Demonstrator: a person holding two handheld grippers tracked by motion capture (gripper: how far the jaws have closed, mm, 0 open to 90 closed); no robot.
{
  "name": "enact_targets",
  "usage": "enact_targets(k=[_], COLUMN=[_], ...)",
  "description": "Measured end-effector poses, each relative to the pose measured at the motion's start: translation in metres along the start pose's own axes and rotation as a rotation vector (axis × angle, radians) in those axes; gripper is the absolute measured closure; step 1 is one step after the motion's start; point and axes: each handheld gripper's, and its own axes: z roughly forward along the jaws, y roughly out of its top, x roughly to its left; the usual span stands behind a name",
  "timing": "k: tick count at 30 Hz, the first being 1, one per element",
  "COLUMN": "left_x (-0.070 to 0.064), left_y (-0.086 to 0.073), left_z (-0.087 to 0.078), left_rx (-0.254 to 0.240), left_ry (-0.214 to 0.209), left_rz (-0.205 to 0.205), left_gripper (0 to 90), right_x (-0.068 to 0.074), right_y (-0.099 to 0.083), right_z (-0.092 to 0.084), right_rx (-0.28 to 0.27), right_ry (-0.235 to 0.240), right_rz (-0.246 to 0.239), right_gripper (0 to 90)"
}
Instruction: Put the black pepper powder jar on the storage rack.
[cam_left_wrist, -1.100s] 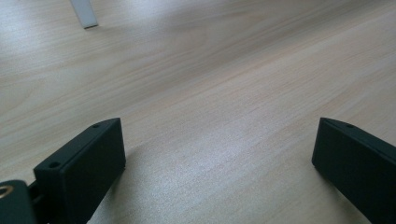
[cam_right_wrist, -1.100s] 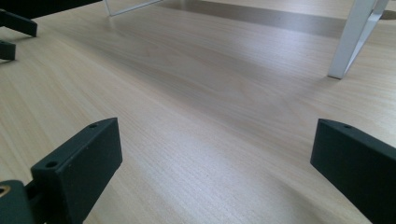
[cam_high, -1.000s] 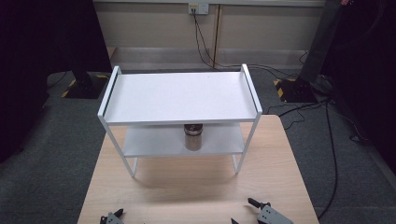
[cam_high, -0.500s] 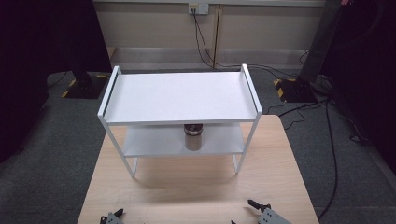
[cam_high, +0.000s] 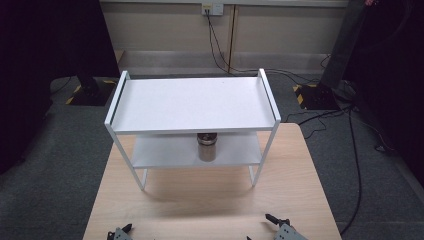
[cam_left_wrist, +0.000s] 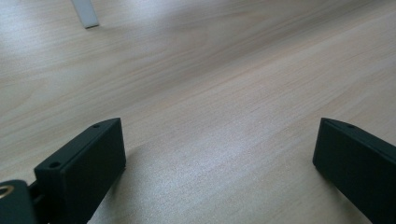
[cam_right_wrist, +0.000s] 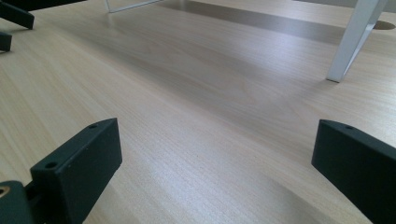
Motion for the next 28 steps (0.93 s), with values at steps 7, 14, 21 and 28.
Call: enact_targets(k=[7, 14, 21, 28], left_x=[-0.0004, -0.0016, -0.0016, -0.0016], left_y=[0.0000, 0.0001, 0.0001, 0.0000], left_z=[0.0000, 0.0001, 0.0001, 0.0001], left_rx=[0.000, 0.000, 0.000, 0.000], left_ry=[0.002, 0.007, 0.008, 0.007], left_rz=[-0.001, -0.005, -0.005, -0.005], left_gripper=[1.6, 1.5, 1.5, 1.5], right_x=[0.0001, 0.0013, 0.0015, 0.0020], right_y=[-0.0022, -0.0025, -0.0031, -0.0043], right_z=[-0.0008, -0.0010, -0.0012, -0.0016], right_rx=[-0.012, -0.013, -0.017, -0.024], right_ry=[-0.004, -0.011, -0.013, -0.018], right_rz=[0.006, 0.008, 0.013, 0.020], right_gripper=[1.4, 1.4, 1.4, 1.4])
